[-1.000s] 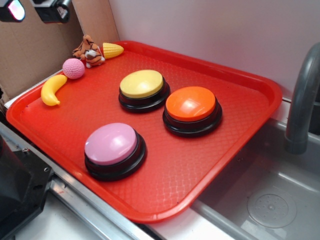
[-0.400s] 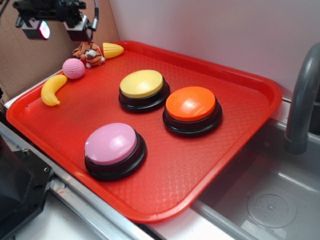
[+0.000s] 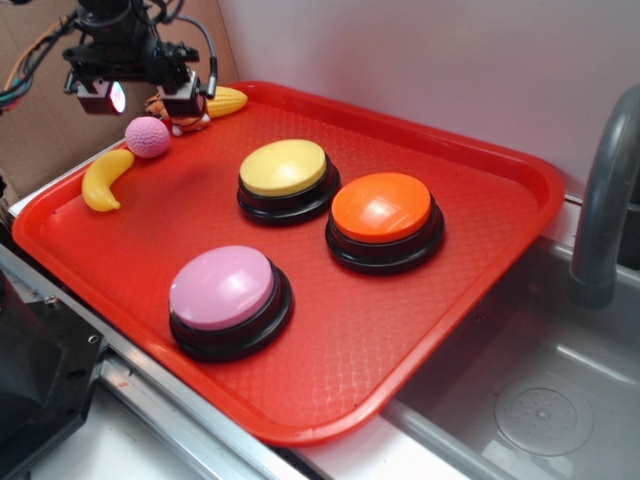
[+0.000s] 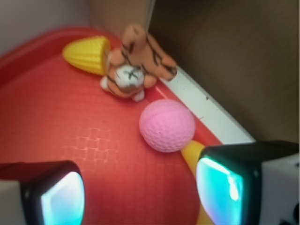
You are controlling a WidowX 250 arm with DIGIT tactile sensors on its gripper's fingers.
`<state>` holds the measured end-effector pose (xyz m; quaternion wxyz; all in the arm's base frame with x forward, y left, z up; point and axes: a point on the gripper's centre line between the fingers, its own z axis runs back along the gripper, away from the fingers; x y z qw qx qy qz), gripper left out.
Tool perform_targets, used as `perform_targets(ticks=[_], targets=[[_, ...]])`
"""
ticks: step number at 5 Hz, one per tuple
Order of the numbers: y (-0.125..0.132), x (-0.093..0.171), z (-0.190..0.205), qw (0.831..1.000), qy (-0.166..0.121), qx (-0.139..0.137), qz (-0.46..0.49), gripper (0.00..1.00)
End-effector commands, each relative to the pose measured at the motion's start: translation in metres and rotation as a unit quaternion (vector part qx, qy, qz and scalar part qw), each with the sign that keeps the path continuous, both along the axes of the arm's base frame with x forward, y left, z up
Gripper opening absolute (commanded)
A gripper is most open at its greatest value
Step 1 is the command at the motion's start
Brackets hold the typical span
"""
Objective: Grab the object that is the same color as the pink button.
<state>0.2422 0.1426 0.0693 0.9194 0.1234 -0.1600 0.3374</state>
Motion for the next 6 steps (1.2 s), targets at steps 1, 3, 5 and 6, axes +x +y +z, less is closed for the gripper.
perform_targets(ticks=[1,3,5,6], targets=[[0.031,0.004,-0.001,0.999,0.010,0.031,0.027,1.00],[0.046,0.008,-0.020,0.998,0.028,0.030,0.042,1.00],[0.044,0.010,-0.030,0.996,0.052,0.044,0.058,0.00],[0.045,0.010,-0.029,0.996,0.052,0.038,0.060,0.00]])
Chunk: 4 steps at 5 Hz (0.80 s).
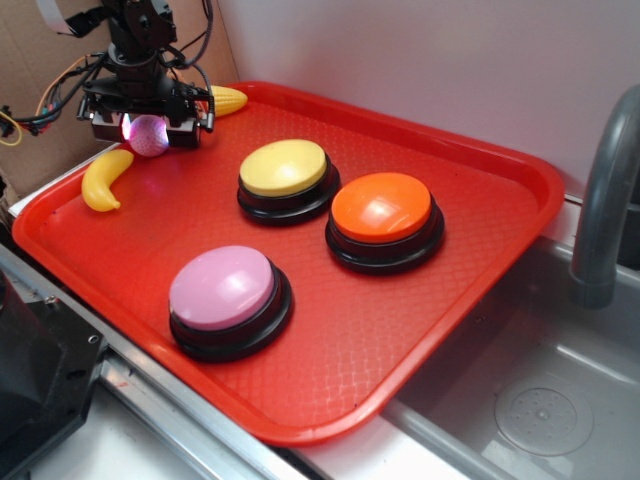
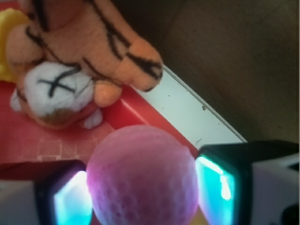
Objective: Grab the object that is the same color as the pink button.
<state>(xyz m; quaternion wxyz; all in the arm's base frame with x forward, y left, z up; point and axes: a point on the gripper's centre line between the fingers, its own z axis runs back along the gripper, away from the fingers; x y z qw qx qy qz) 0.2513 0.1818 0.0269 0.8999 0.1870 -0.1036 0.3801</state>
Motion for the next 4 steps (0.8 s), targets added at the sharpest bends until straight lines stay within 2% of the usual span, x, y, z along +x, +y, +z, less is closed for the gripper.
perform_targets(ticks=[1,2,3,4], targets=[[0.004,0.001,0.020,1.000,-0.008,0.005,-0.012,0.00],[0.000,-0.001,0.034,1.000,-0.005,0.017,-0.012,0.00],[-0.010,0.000,0.057,0.999,-0.004,0.001,-0.038,0.00],[-0.028,0.001,0.083,0.995,-0.006,-0.044,-0.085,0.00]])
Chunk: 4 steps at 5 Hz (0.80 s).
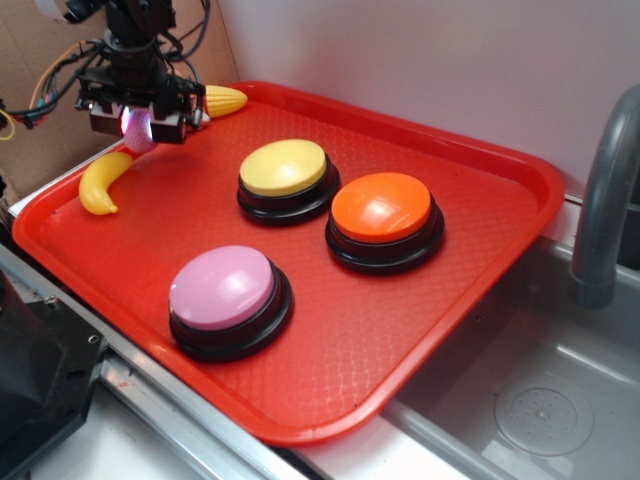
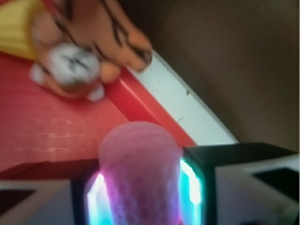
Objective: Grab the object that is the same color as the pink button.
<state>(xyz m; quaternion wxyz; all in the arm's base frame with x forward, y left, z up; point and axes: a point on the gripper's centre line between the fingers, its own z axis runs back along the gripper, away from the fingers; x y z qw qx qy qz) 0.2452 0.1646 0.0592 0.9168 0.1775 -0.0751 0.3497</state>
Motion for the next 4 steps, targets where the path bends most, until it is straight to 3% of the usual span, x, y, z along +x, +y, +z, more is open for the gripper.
perform_targets(ticks=[1,4], targets=[[-0.031,-0.001,0.066,0.991,-0.037,-0.093,-0.091,0.00],[-0.093,-0.038,0.088,0.968,-0.025,-0.172,-0.182,0.00]])
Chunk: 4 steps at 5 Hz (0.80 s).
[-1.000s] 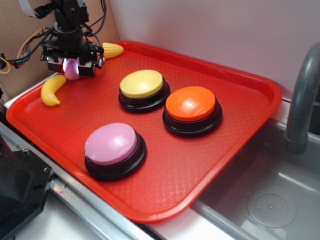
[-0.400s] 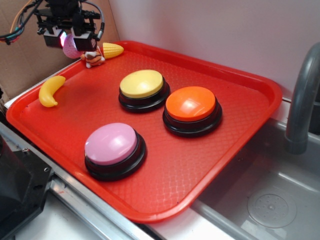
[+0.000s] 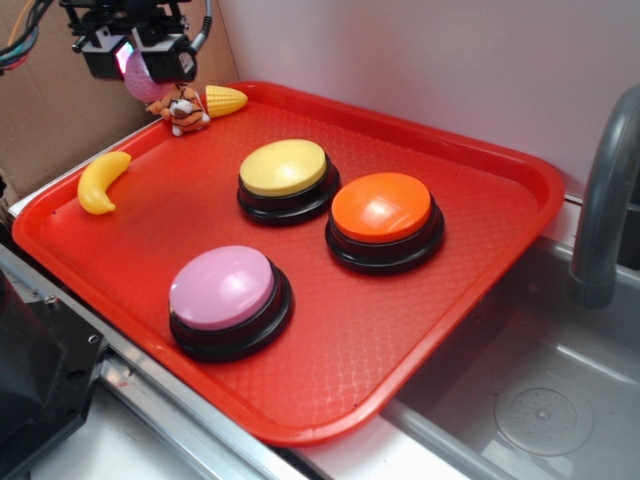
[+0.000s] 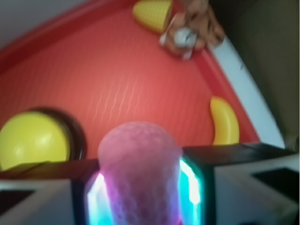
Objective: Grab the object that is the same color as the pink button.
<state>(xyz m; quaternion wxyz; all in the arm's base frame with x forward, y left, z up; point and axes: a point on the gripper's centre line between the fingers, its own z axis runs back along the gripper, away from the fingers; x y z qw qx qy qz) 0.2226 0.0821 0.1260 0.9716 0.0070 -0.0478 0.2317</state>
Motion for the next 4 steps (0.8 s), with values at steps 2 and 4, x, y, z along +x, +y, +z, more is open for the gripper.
perform_targets(ticks=[2,4], targets=[[-0.051,-0.044,0.017,0.994,-0.003,-0.031,-0.104,0.00],[-0.063,-0.053,0.018,0.993,-0.007,-0.014,-0.115,0.00]])
